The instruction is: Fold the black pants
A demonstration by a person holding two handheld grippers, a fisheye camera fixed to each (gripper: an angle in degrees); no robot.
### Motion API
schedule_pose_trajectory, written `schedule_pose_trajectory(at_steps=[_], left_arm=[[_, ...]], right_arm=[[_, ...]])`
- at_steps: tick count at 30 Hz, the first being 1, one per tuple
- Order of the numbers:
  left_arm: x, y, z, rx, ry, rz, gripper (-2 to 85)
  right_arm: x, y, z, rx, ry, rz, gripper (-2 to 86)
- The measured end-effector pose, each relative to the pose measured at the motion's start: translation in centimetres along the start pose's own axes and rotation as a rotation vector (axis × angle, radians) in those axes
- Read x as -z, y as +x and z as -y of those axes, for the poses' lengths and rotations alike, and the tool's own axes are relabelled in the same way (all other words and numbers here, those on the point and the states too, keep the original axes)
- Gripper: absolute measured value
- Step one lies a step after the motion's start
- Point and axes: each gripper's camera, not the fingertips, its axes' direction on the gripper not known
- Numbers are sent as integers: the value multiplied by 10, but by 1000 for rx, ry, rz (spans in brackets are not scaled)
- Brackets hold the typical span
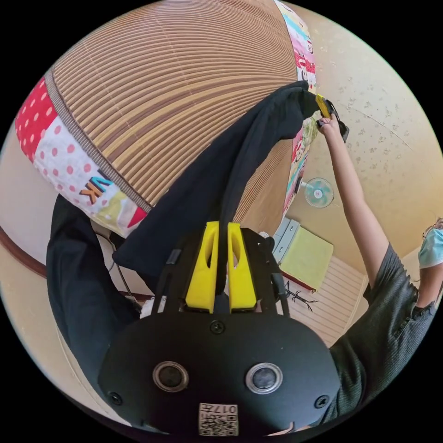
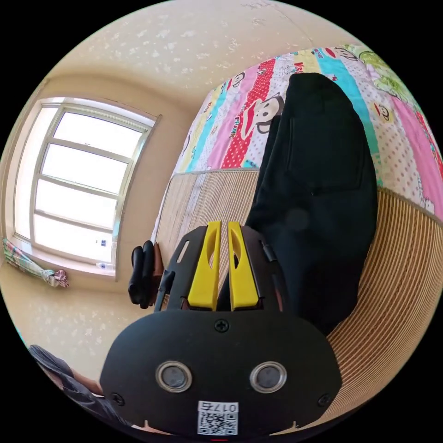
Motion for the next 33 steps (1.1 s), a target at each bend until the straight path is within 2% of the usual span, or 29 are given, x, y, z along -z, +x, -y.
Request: schedule_pose_trajectory(at_steps=[5,11,14,17,19,20,23,24,27,31,33], left_arm=[[-2,20,22,-132,-148,140,35],[-13,58,49,-327,-378,374,44],[-17,78,58,-397,-502,391,44],[-20,99,54,-551,-621,307,41],[-28,96,48,-607,-676,412,40],[-33,85,48,-589,-687,485,41],[-48,59,61,-441,-787,418,42],[-52,58,67,-410,-820,450,44],[-54,72,77,-436,-878,518,52],[-33,102,97,-519,-796,511,62],[-14,118,125,-506,-682,412,76]], right_arm=[[1,18,-152,-58,-138,-111,77],[-39,8,-324,-293,-362,-39,99],[-51,-17,-372,-355,-408,-41,74],[-40,-42,-390,-360,-340,-25,42],[-39,-47,-401,-392,-346,-160,35],[-43,-44,-410,-413,-360,-209,33],[-49,-27,-424,-548,-323,-147,33],[-47,-25,-424,-564,-312,-138,34],[-43,-21,-425,-606,-306,-172,45],[-20,-10,-427,-644,-183,-119,74],[-8,-1,-423,-627,-112,-65,85]])
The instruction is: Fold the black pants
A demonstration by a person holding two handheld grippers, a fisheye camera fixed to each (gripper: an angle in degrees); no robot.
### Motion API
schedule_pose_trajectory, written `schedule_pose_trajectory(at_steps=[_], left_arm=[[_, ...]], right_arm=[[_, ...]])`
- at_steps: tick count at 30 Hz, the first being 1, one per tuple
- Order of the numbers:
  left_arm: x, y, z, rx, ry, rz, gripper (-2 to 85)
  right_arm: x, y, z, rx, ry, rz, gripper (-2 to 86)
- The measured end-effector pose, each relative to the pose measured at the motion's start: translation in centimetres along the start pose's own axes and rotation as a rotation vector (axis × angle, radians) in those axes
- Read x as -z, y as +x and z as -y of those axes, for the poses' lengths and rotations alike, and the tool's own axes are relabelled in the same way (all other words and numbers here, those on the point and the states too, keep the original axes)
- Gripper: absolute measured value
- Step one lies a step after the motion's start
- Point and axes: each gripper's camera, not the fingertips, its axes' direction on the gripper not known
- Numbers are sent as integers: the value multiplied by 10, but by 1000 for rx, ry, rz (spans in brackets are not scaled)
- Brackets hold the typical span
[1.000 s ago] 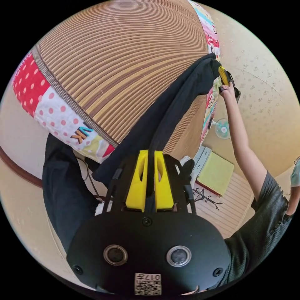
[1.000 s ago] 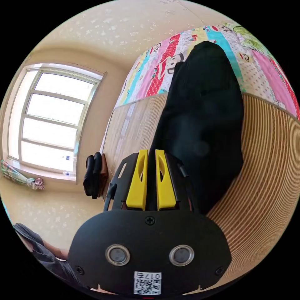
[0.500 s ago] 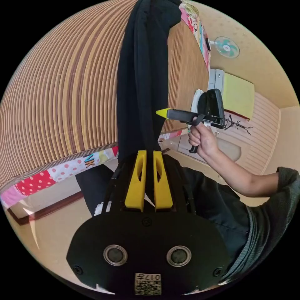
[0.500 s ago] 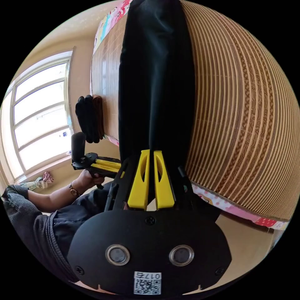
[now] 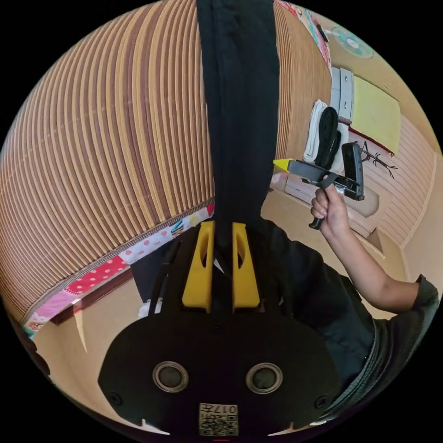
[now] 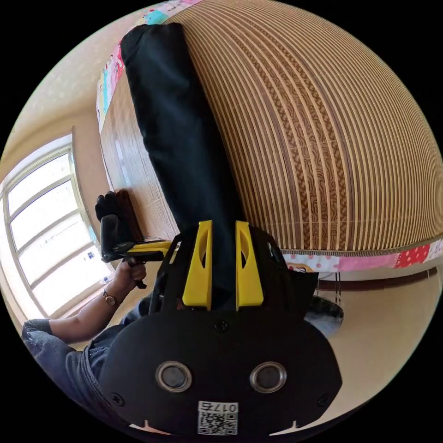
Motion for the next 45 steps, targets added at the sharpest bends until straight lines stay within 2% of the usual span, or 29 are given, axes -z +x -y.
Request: schedule_pose_trajectory(at_steps=[6,9,14,19,23,25,30,36,40,42,45], left_arm=[[66,-29,73,6,275,-259,137],[83,-33,121,0,336,-266,158],[87,-18,188,-57,336,-279,151],[80,1,210,-46,291,-208,82],[111,36,162,-232,407,-348,55],[126,63,132,-320,430,-408,53],[159,180,16,-563,471,-292,51],[195,308,-101,-792,593,-248,49],[225,373,-148,-948,680,-304,48],[246,410,-167,-1019,741,-307,48],[271,442,-165,-972,782,-239,49]], right_arm=[[9,34,68,96,-39,260,134],[14,42,108,122,-27,282,145],[5,48,166,161,-76,443,133],[8,40,162,262,-151,550,68],[50,29,112,394,-81,776,30],[70,13,79,476,-79,811,24],[129,-39,-20,662,-45,769,13],[210,-117,-123,933,36,681,8],[260,-171,-164,1156,79,729,6],[276,-195,-176,1224,111,674,5],[285,-222,-178,1267,170,525,5]])
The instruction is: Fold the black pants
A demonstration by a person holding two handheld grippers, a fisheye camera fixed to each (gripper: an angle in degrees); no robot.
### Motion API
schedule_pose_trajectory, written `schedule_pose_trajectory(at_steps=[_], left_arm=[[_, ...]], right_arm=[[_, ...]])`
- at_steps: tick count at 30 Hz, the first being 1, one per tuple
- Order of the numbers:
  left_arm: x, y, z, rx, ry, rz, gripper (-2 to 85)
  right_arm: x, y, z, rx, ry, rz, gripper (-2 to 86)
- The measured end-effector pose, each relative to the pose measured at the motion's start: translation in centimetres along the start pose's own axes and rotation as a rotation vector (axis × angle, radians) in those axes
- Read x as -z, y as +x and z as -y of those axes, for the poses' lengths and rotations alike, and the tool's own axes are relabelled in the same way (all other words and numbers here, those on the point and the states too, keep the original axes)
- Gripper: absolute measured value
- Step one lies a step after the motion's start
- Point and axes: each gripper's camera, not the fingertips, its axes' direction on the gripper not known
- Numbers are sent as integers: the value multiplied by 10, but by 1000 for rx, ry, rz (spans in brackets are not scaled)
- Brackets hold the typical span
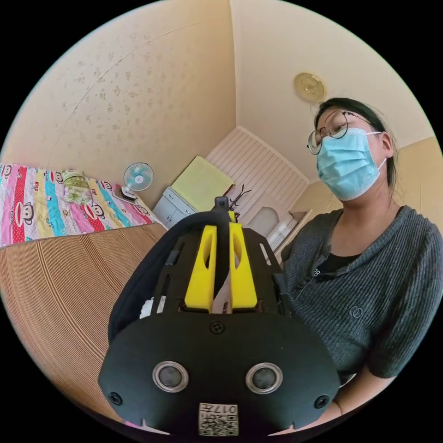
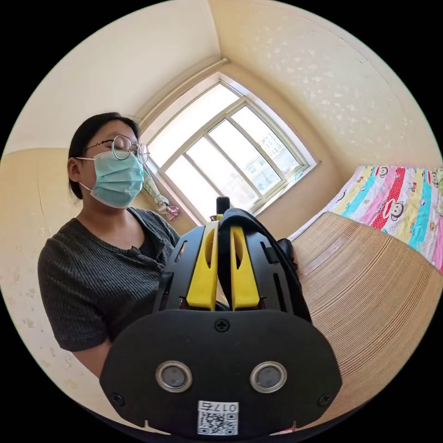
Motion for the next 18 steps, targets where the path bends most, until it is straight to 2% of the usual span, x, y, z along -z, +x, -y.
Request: schedule_pose_trajectory(at_steps=[3,4,6,11,14,18], left_arm=[[-10,-24,25,35,-23,107,50],[-14,-34,29,59,-32,132,51],[-33,-91,40,187,-100,220,51],[-72,-212,41,304,-228,381,51],[-100,-263,22,379,-344,457,52],[-120,-269,-47,429,-420,450,52]], right_arm=[[-11,38,7,-68,-19,-97,6],[-17,66,6,-151,-31,-125,6],[-29,111,2,-257,-60,-170,7],[-68,230,-24,-442,-152,-285,10],[-93,263,-58,-553,-238,-340,13],[-120,265,-129,-618,-299,-284,18]])
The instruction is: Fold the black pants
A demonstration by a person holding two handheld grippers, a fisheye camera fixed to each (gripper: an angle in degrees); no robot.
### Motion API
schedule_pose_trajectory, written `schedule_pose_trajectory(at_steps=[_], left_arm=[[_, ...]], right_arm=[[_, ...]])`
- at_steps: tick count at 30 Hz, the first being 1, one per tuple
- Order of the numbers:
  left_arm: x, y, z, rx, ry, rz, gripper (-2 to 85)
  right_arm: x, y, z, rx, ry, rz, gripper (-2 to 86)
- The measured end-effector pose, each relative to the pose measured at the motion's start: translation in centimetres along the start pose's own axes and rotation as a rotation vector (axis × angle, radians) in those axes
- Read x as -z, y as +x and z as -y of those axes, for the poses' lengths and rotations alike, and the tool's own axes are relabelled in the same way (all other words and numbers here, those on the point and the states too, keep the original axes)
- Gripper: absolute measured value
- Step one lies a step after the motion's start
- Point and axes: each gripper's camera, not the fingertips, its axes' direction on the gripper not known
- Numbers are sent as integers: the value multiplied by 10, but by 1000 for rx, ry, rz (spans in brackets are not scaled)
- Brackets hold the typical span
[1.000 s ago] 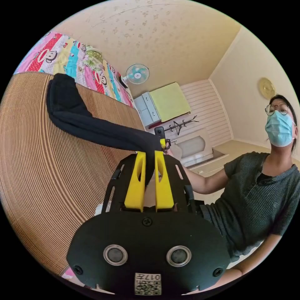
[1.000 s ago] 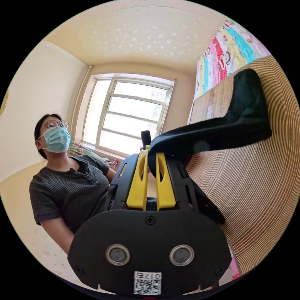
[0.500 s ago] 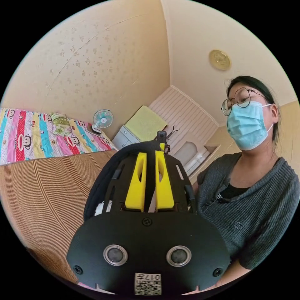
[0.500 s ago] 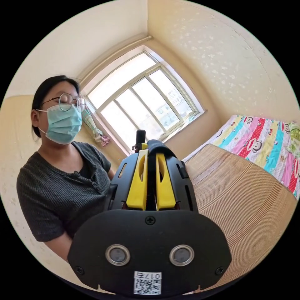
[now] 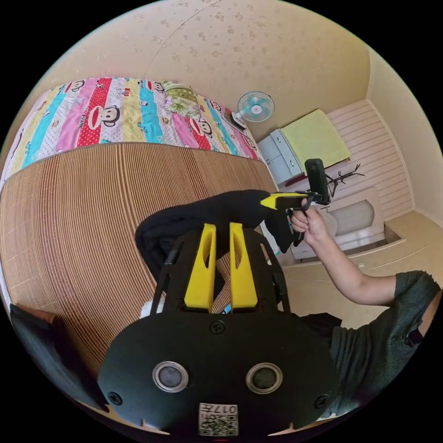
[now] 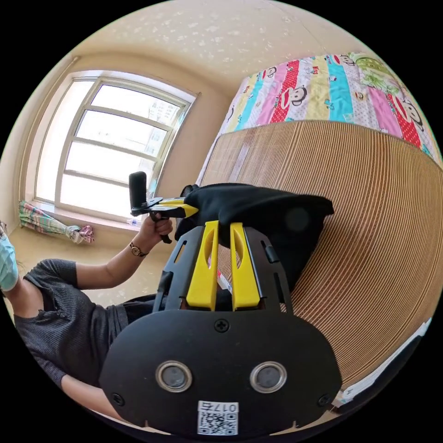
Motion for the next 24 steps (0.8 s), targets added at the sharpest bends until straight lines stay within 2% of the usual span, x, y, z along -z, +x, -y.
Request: schedule_pose_trajectory(at_steps=[4,7,9,12,15,19,24], left_arm=[[-58,-21,-76,163,-115,-116,55],[-114,-35,-130,316,-262,-93,60],[-138,-53,-155,443,-335,-95,71],[-123,-75,-155,545,-195,-212,120],[-95,-93,-126,557,-65,-198,161],[-82,-116,-78,533,-17,-162,210],[-109,-137,-21,476,-148,-158,230]], right_arm=[[-63,51,-77,-194,-95,-22,25],[-103,104,-120,-476,-200,-124,36],[-108,126,-134,-578,-195,-66,45],[-84,138,-125,-548,-34,16,96],[-72,157,-93,-481,18,80,146],[-95,193,-35,-391,-96,108,211],[-136,236,1,-361,-262,168,251]])
